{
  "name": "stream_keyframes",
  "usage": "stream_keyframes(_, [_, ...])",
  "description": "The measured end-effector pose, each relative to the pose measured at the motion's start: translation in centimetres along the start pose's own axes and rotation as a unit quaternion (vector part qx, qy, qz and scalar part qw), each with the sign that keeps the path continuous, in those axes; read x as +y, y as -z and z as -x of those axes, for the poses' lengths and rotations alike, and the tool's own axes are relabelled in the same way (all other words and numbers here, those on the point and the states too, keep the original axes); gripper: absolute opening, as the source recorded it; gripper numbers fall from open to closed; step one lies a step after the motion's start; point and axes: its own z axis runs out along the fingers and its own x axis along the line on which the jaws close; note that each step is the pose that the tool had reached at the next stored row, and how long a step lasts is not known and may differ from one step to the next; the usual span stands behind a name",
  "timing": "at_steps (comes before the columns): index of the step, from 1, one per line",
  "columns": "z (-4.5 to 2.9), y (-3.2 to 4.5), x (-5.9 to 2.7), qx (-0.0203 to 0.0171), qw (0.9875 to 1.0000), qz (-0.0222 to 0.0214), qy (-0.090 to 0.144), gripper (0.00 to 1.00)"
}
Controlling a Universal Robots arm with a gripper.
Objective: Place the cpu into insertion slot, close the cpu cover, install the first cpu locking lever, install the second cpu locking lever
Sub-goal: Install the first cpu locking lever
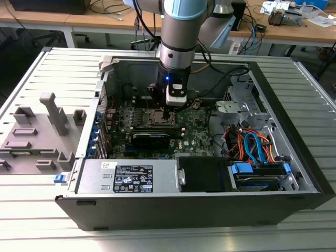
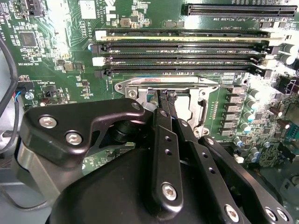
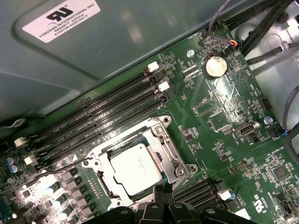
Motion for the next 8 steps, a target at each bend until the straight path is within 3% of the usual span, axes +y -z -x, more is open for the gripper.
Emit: stream_keyframes(8, [0.0, 0.0, 0.0, -0.0003, 1.0, 0.0, 0.006, 0.11])
